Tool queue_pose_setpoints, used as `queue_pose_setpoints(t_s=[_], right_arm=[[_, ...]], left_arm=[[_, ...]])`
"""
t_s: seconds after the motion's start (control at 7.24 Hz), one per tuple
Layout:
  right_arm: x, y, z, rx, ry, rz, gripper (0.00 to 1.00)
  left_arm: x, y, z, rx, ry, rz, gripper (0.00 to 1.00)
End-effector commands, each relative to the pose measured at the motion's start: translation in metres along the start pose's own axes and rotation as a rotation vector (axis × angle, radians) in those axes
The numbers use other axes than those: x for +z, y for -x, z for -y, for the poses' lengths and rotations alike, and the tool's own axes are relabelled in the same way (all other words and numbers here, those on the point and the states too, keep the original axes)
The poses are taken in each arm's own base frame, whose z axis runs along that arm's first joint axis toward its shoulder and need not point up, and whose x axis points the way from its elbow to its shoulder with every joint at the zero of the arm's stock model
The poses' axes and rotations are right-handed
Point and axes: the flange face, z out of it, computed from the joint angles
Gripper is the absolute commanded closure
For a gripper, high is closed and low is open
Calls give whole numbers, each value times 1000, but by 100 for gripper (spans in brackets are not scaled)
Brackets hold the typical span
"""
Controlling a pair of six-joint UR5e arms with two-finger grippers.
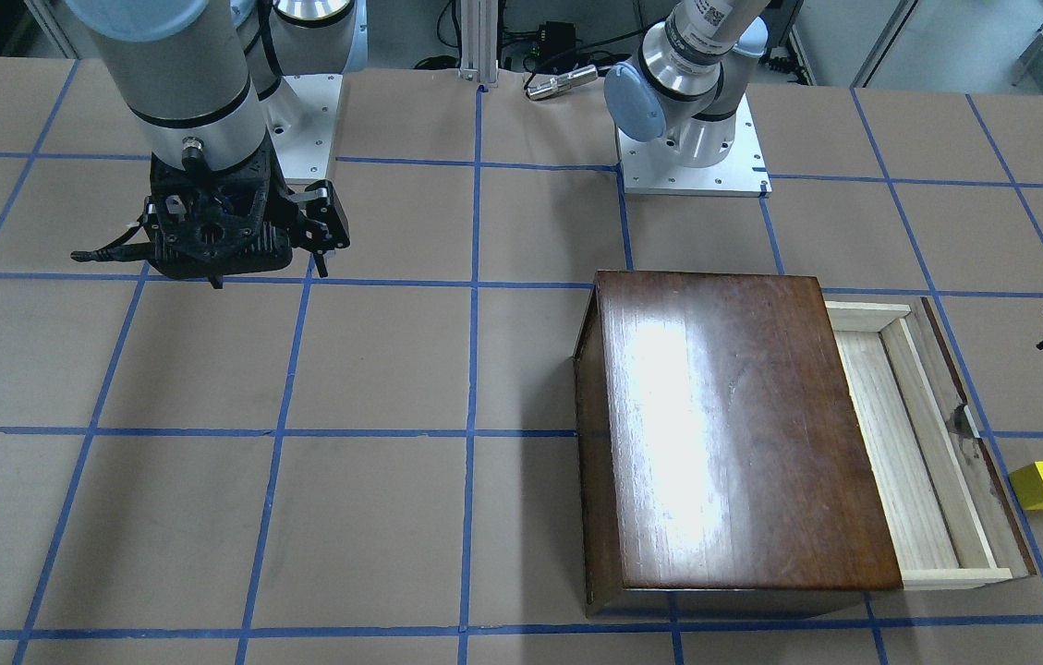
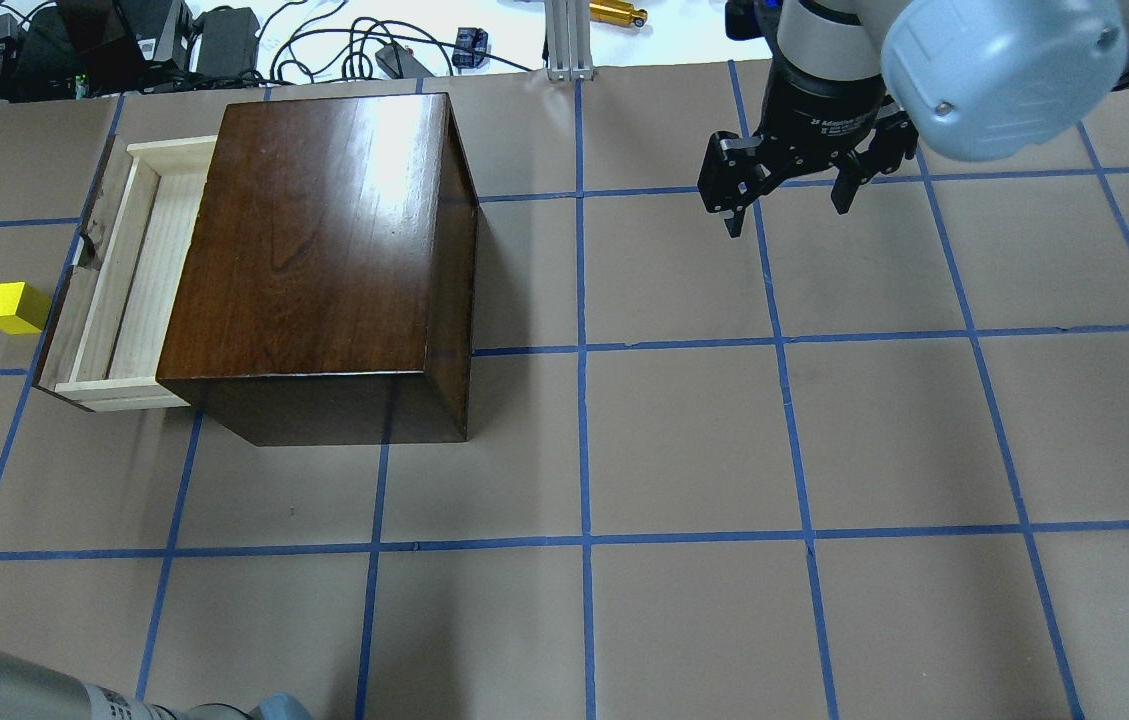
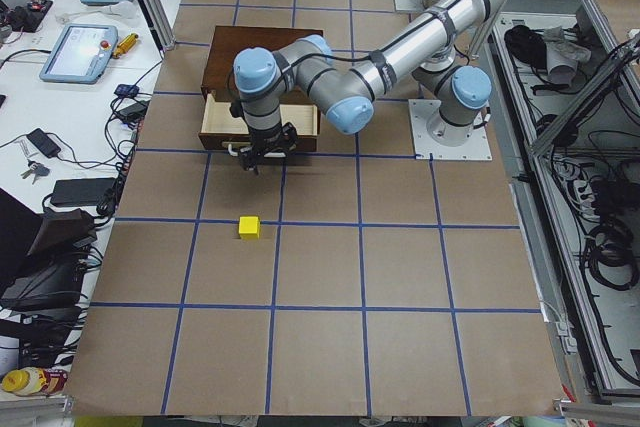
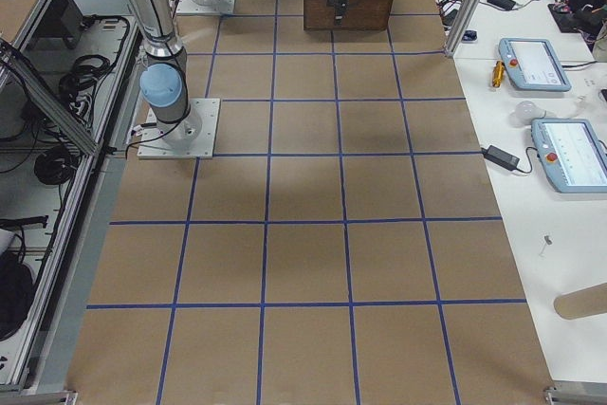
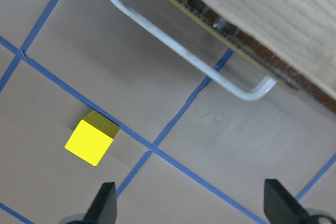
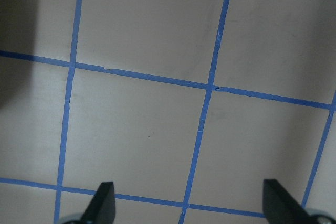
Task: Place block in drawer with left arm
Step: 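Lower the left gripper over the yellow cube and close on it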
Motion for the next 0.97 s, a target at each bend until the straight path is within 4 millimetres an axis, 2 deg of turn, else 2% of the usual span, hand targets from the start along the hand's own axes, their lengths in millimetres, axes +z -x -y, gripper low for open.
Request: queue_pose_setpoints(t_s=[0.0,0.14,0.28,0.55,0.83], right_arm=[[0,0,0,0,0,0,0],[0,0,0,0,0,0,0],[0,0,0,0,0,0,0],[0,0,0,1,0,0,0],[0,0,0,0,0,0,0]], left_arm=[[58,37,-15,198,26,78,0],[91,53,-17,237,23,77,0],[110,65,-17,275,14,64,0],[136,73,-38,363,-18,61,0],[159,77,-35,399,-57,54,0]])
